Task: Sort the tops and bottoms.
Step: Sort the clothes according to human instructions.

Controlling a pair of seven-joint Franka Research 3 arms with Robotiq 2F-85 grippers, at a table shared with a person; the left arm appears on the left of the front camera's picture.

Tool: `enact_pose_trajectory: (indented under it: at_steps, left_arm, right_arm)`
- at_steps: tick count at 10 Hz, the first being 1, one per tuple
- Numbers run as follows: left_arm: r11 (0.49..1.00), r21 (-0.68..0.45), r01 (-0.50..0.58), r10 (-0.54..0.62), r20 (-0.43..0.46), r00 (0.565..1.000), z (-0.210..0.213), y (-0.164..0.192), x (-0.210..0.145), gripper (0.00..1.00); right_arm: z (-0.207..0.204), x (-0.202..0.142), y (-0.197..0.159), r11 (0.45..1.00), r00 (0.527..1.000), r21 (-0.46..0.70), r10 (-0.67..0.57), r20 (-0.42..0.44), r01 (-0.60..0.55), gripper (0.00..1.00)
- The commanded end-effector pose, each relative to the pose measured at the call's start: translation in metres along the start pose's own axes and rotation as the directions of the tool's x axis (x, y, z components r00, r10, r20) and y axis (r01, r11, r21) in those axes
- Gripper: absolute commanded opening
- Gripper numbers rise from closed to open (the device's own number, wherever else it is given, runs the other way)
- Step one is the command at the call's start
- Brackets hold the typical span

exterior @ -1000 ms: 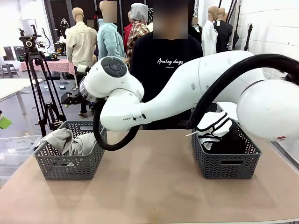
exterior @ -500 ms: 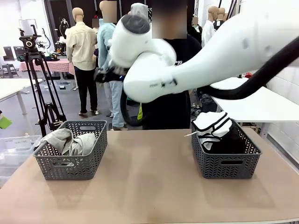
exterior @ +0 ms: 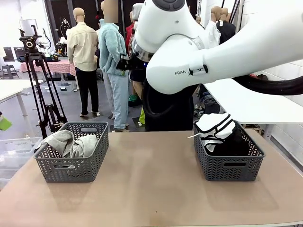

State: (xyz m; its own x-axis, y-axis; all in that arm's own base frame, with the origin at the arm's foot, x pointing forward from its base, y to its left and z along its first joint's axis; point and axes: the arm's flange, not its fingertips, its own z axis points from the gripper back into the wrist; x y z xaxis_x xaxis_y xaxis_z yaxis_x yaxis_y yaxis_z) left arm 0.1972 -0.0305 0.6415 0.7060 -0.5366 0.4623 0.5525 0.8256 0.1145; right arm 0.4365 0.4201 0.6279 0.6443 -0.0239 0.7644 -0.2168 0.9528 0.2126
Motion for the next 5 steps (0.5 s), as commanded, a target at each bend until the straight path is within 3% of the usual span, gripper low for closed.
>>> enact_pose_trajectory:
  at_steps: [1, 5]
  left_arm:
    - [1.0, -0.004, 0.001, -0.001, -0.008, 1.0, 0.0019, 0.0002, -0.0004, 1.0]
    - [1.0, -0.004, 0.001, -0.001, -0.008, 1.0, 0.0019, 0.0002, -0.0004, 1.0]
  right_arm:
    - [0.0068, 0.0099, 0.0003, 1.0, 1.0, 0.007, -0.012, 0.017, 0.012, 1.0]
    - [0.0068, 0.0099, 0.0003, 1.0, 1.0, 0.007, -0.012, 0.017, 0.012, 1.0]
